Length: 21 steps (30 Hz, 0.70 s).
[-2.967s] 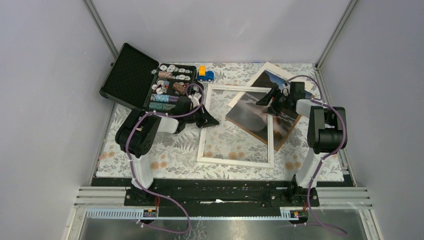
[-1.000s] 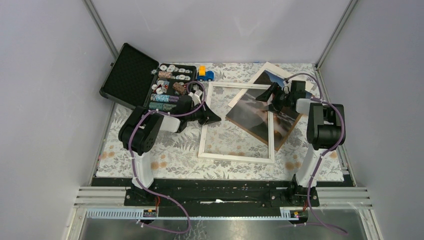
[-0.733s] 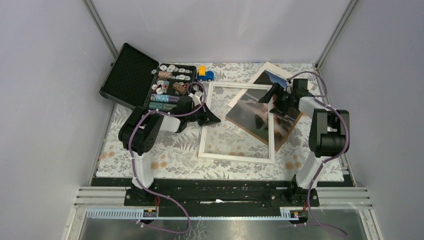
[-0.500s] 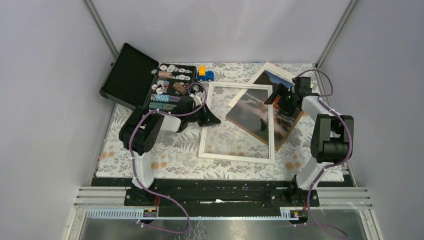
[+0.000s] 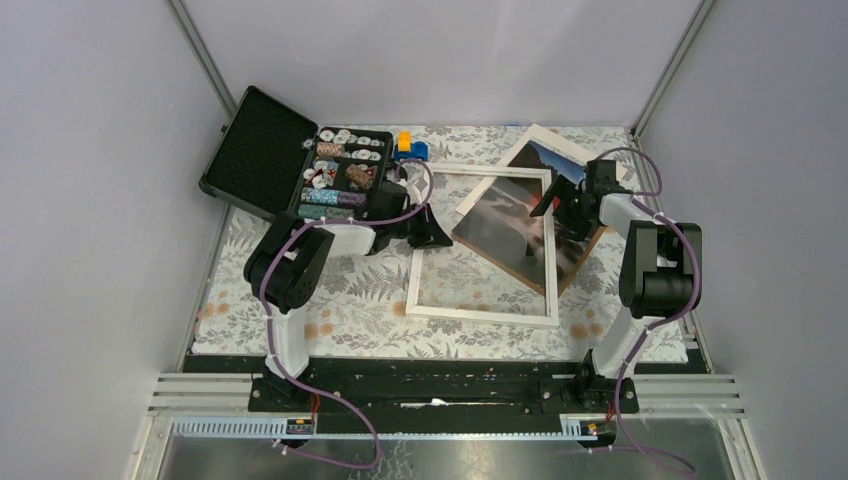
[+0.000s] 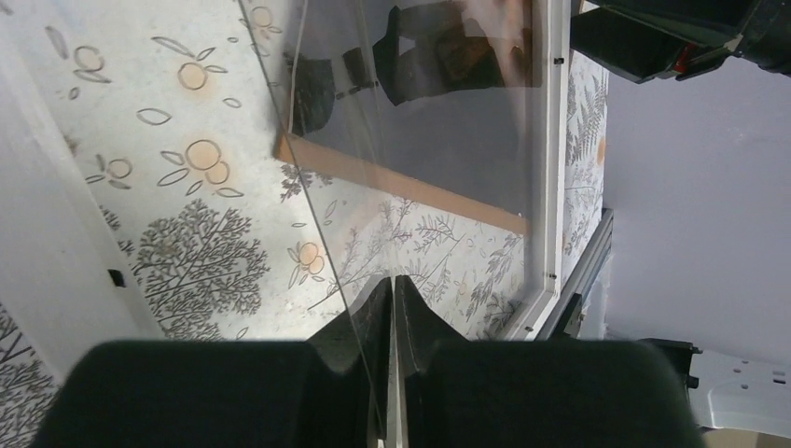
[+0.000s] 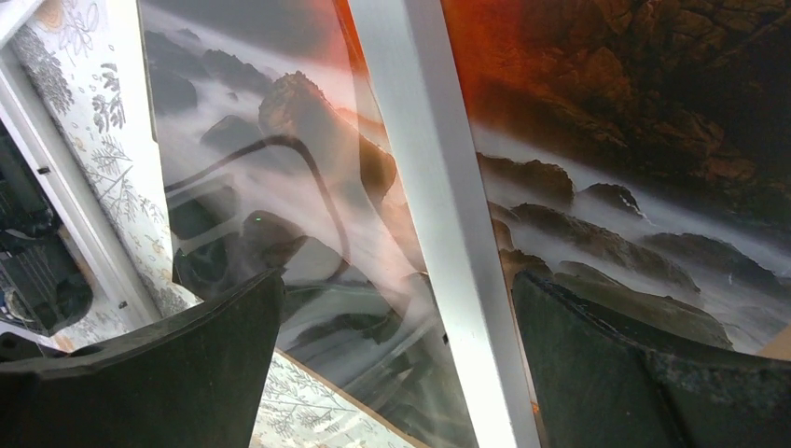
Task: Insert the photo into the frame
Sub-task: Place the photo frame item in the photo frame.
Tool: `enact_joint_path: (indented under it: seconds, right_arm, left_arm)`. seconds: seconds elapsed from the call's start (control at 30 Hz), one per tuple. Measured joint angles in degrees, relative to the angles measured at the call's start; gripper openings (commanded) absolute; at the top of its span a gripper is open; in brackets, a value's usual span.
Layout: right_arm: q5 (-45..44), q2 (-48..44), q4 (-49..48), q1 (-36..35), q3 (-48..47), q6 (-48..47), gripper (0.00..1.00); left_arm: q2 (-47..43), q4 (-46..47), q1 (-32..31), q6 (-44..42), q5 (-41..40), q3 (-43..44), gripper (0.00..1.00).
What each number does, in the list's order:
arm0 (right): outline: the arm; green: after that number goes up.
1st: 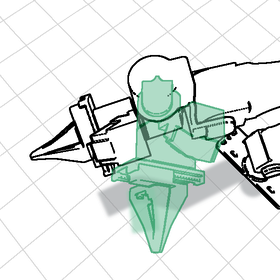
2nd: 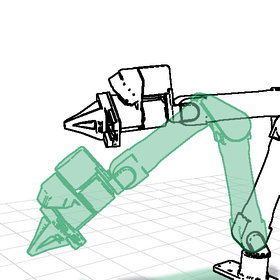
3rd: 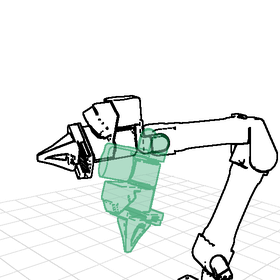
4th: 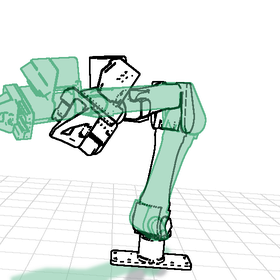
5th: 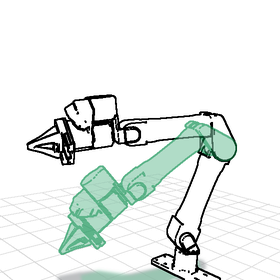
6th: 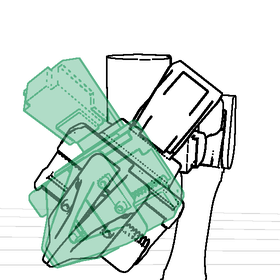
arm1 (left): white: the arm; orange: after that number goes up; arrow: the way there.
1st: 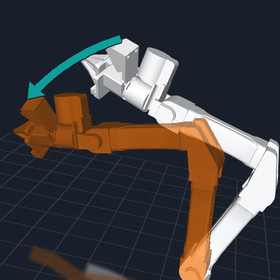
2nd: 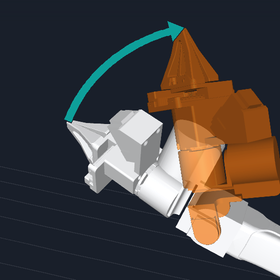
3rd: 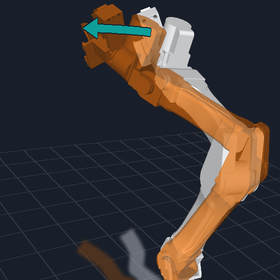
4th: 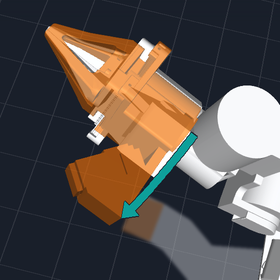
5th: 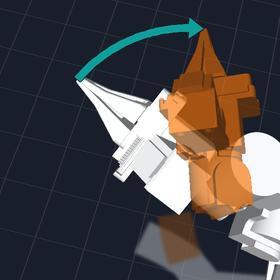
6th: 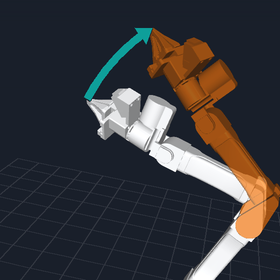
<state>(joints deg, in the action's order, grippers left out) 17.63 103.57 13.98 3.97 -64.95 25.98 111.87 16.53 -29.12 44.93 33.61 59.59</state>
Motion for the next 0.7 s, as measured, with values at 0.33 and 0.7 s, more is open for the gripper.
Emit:
enact_joint_path:
  seconds: [0.33,0.7]
  right_arm:
    - [1.55,-1.33,-10.86,1.9,8.24,4.98,0.67]
    - [6.8,-6.29,-20.55,5.68,18.88,6.97,0.59]
  left_arm:
    - [0.0,-1.49,-1.01,-2.49,-0.42,1.22,0.03]
    - [-0.09,-3.32,-0.46,-0.79,2.86,1.01,0.37]
